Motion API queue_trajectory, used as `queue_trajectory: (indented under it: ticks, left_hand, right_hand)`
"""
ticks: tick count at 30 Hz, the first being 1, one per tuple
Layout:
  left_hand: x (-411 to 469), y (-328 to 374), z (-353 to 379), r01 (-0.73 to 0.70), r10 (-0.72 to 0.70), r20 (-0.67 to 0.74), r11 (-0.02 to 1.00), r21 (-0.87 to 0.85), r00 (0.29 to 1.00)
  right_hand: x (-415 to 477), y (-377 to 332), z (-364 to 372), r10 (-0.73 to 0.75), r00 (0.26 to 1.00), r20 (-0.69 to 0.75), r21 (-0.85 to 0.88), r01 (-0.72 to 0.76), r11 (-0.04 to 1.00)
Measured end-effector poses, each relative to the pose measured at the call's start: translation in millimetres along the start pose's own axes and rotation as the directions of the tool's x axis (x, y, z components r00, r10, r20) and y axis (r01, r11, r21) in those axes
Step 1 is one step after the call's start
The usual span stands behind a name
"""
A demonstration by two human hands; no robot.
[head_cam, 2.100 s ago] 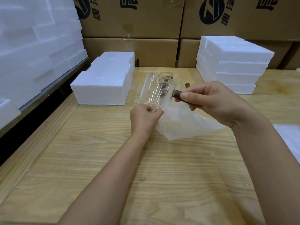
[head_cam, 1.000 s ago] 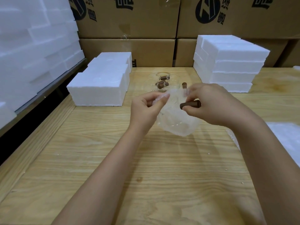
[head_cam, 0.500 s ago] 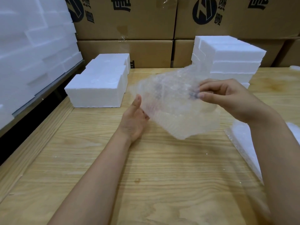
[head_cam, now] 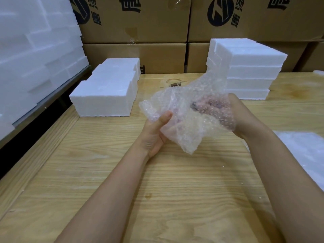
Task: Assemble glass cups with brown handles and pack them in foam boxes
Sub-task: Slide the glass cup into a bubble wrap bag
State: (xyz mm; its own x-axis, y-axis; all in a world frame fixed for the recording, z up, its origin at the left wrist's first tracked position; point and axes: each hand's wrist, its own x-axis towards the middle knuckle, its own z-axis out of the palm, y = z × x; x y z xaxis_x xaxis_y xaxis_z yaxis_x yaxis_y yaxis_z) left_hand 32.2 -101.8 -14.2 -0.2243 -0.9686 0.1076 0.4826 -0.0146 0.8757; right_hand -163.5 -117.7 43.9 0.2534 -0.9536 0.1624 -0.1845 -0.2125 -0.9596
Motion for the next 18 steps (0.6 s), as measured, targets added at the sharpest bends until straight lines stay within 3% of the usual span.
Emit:
queue_trajectory:
  ticks: [6, 15, 18]
  left_hand:
    - [0, -4, 7, -0.006, 0.006, -0.003, 0.987, -0.161, 1.000]
    - [2, -12, 9, -0.069, 0.061, -0.043, 0.972, -0.226, 0.997]
    - [3, -13, 7, -0.056, 0.048, -0.036, 0.967, -0.249, 0.998]
  right_hand:
    - [-3, -5, 17, -0.081, 0.991, 0.105, -0.256, 0.106, 0.961]
    - [0, -1, 52, -0.105, 0.992, 0.072, -0.299, 0.122, 0.946]
    - [5, 3, 52, -0.032, 0.999, 0.011, -0.253, 0.033, 0.967]
